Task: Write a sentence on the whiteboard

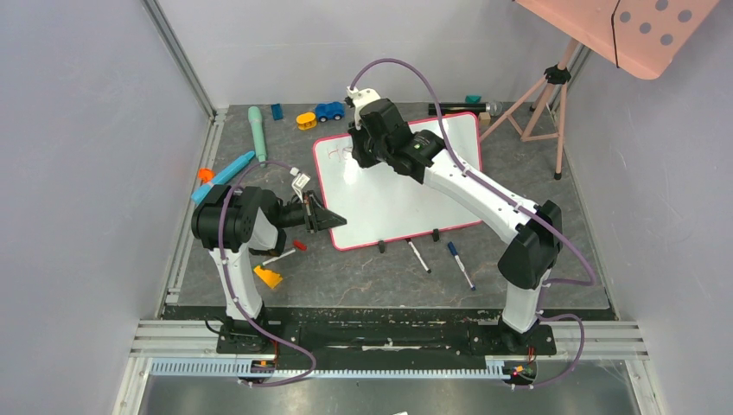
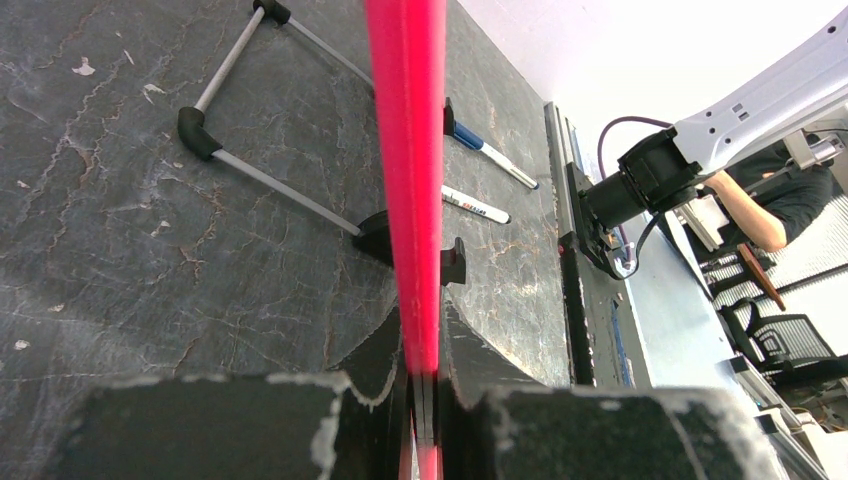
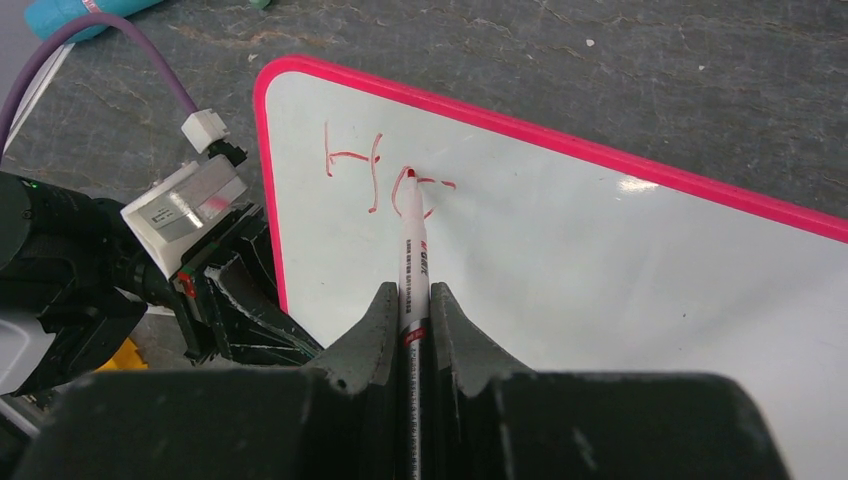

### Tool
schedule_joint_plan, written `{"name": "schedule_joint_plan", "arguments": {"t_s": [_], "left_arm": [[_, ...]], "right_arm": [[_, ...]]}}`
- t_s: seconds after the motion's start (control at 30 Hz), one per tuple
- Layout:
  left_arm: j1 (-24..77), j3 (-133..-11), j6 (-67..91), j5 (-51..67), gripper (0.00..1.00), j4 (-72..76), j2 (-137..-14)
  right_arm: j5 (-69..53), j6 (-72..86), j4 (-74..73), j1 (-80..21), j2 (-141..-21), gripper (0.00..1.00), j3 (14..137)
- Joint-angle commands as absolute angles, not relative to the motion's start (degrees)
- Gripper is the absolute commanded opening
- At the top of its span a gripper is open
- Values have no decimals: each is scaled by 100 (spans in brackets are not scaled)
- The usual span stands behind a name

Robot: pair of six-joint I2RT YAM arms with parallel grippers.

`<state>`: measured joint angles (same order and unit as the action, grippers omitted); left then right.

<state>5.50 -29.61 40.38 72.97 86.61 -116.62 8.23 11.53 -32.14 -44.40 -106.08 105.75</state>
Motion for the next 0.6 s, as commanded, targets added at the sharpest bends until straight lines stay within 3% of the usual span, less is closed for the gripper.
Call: {"name": "schedule_joint_plan", "arguments": {"t_s": [0.0,0.57], "left_arm": [[615,-2900,3366,7306,2,8921,-11630],[615,-2900,3379,7306,2,8921,-11632]], "right_arm": [[1119,1181,-3198,-4404,-10669,0,10760],[1252,1186,-3257,-4364,-10307,0,10173]]}}
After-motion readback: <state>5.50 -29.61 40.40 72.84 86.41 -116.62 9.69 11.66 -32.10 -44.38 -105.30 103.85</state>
